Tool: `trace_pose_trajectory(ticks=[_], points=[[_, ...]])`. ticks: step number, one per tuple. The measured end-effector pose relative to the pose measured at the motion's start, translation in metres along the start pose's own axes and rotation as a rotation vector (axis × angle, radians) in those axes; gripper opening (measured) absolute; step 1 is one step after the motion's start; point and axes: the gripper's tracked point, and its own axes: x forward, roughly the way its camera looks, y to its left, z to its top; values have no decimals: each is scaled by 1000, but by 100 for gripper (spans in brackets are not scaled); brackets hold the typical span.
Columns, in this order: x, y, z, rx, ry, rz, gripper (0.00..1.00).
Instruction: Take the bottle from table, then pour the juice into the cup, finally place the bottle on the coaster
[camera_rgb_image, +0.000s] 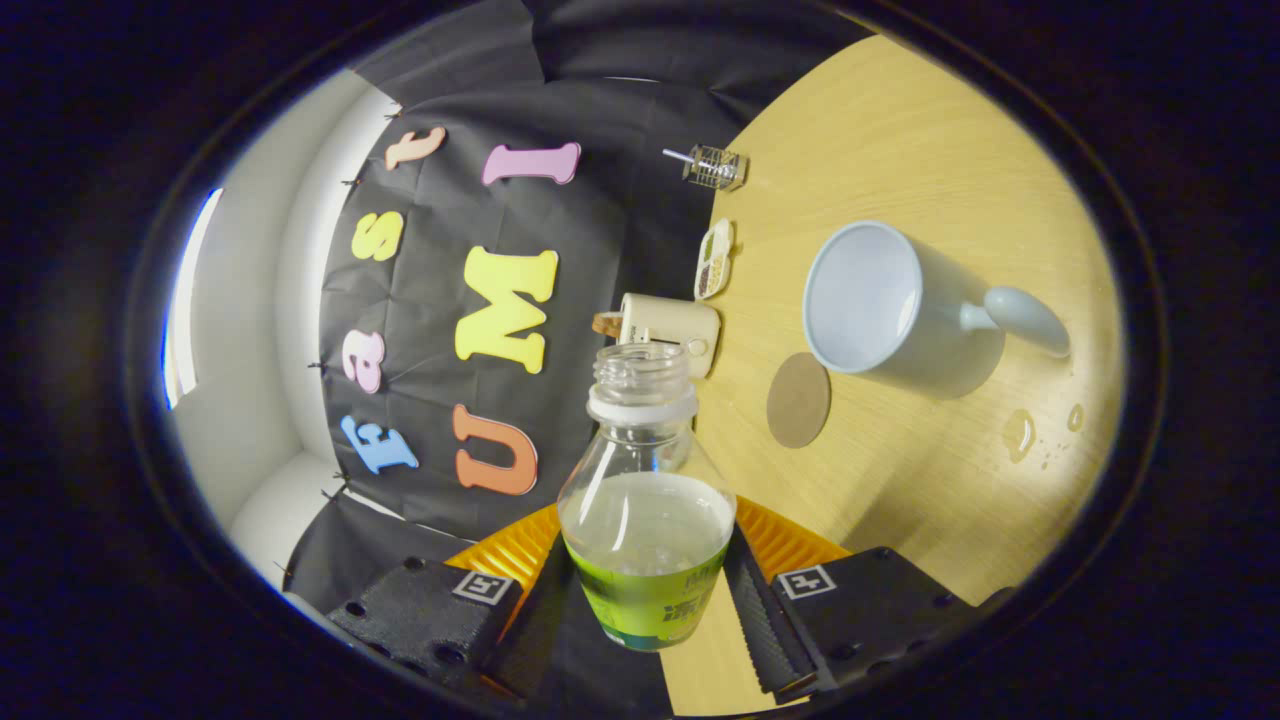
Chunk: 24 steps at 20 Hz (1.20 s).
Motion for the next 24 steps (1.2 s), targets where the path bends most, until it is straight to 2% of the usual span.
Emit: trace_pose_trajectory(ticks=[6, 12, 17, 21, 24], points=[[1, 10, 5, 74, 11, 11, 81], [12, 22, 6, 242, 67, 44, 81], [16, 19, 14, 339, 58, 23, 81], [15, 29, 19, 404, 58, 70, 81], [17, 31, 20, 428, 70, 70, 81]])
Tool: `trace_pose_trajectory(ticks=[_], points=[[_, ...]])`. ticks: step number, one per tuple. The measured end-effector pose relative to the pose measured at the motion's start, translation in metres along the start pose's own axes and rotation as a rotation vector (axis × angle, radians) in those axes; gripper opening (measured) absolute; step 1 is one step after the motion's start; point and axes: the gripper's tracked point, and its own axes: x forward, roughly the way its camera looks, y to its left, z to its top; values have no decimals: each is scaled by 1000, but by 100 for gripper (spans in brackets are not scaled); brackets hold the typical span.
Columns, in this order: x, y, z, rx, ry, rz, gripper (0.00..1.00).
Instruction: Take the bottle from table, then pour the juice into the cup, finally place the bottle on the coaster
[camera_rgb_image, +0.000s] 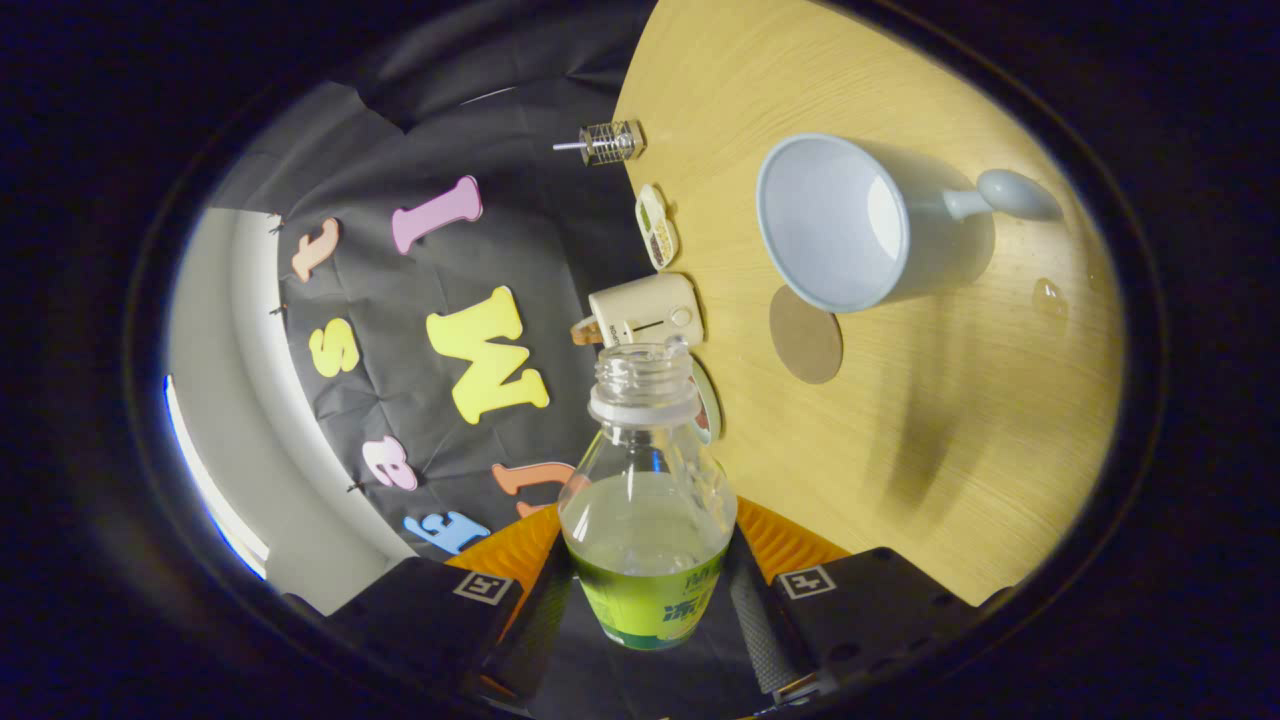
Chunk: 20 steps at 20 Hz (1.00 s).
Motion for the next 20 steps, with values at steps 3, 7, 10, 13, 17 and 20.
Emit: trace_pose_trajectory(ticks=[3, 7, 10, 13, 17, 20], points=[[-2, 7, 8, 57, -11, 36, 81], [-4, 13, 10, 115, -5, 63, 81], [-3, 19, 13, 170, -4, 86, 81], [-8, 27, 18, 205, -1, 124, 81], [-13, 36, 25, 262, -6, 161, 81], [-14, 39, 29, 284, -6, 182, 81]])
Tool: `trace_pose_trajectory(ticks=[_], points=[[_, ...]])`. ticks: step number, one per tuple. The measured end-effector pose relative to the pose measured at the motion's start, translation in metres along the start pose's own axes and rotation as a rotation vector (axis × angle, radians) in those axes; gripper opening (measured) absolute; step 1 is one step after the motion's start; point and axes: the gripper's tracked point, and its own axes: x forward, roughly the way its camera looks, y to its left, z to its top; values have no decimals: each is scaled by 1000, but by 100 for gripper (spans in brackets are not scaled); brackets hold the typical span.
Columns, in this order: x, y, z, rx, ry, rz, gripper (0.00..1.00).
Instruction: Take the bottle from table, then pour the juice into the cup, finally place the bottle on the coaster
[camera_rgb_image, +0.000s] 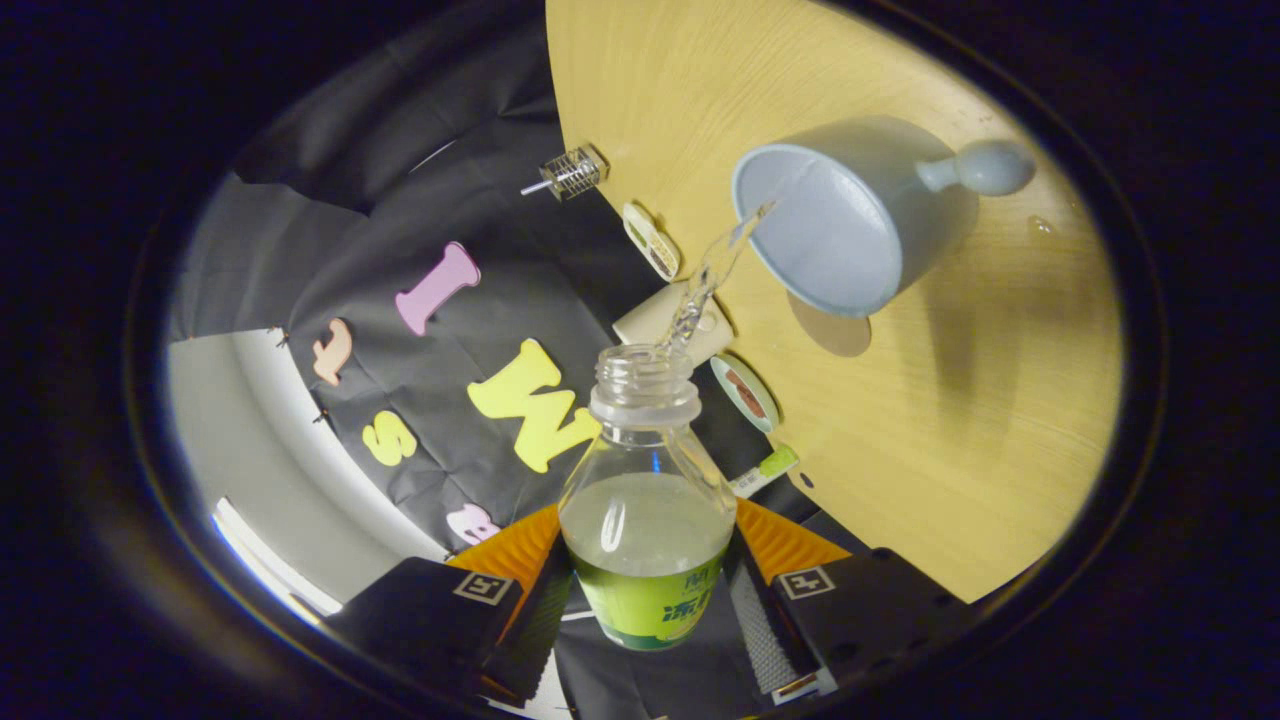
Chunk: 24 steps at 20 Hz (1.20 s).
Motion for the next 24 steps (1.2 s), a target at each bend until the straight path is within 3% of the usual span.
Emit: trace_pose_trajectory(ticks=[24], points=[[4, 3, 12, 220, 25, 51, 81]])
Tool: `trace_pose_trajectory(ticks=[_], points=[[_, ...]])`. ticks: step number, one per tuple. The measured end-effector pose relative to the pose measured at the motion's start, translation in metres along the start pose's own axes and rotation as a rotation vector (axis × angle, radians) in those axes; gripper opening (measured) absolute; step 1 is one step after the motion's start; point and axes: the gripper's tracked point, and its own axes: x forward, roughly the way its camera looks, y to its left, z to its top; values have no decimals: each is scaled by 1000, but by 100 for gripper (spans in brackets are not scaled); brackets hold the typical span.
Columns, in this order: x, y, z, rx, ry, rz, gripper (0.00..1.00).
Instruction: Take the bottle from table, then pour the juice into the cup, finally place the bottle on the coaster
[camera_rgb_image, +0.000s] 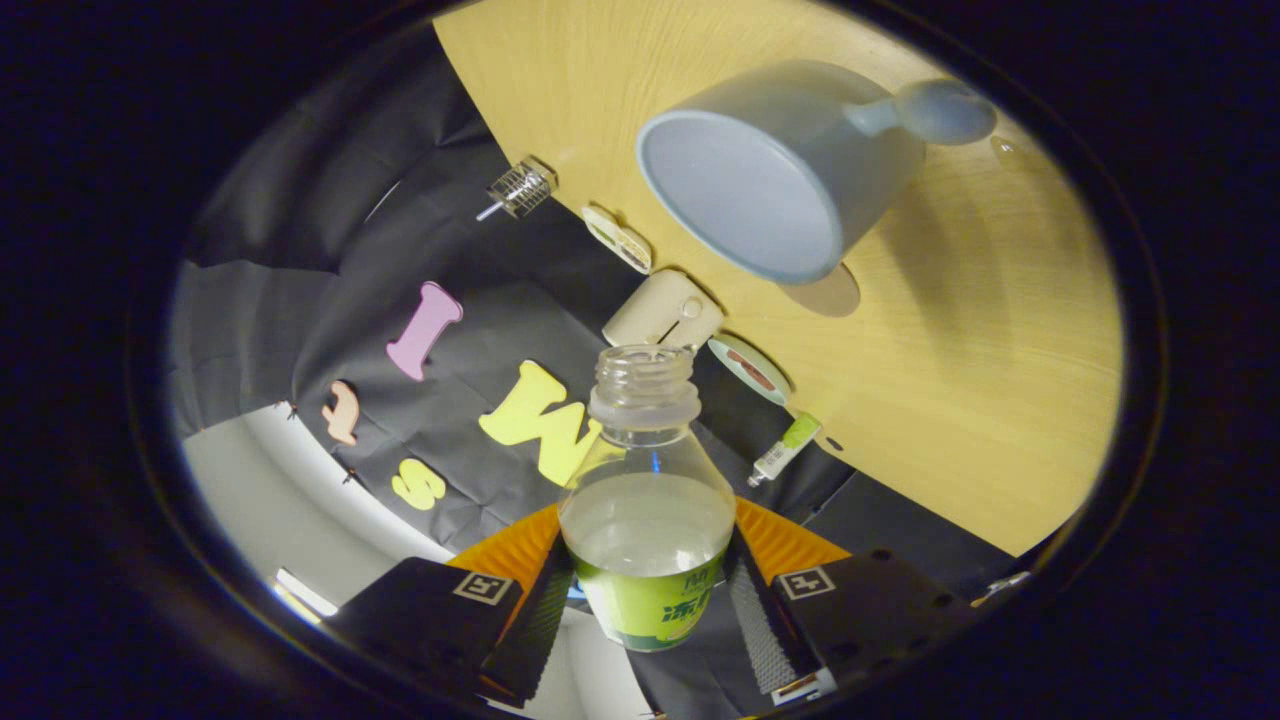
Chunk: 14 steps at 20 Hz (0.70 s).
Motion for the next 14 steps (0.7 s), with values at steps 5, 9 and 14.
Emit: trace_pose_trajectory(ticks=[5, 9, 14], points=[[-7, -1, 5, 5, -2, 9, 82], [-8, 3, 6, -19, -8, 32, 82], [-9, 1, 9, -65, -34, 19, 82]])
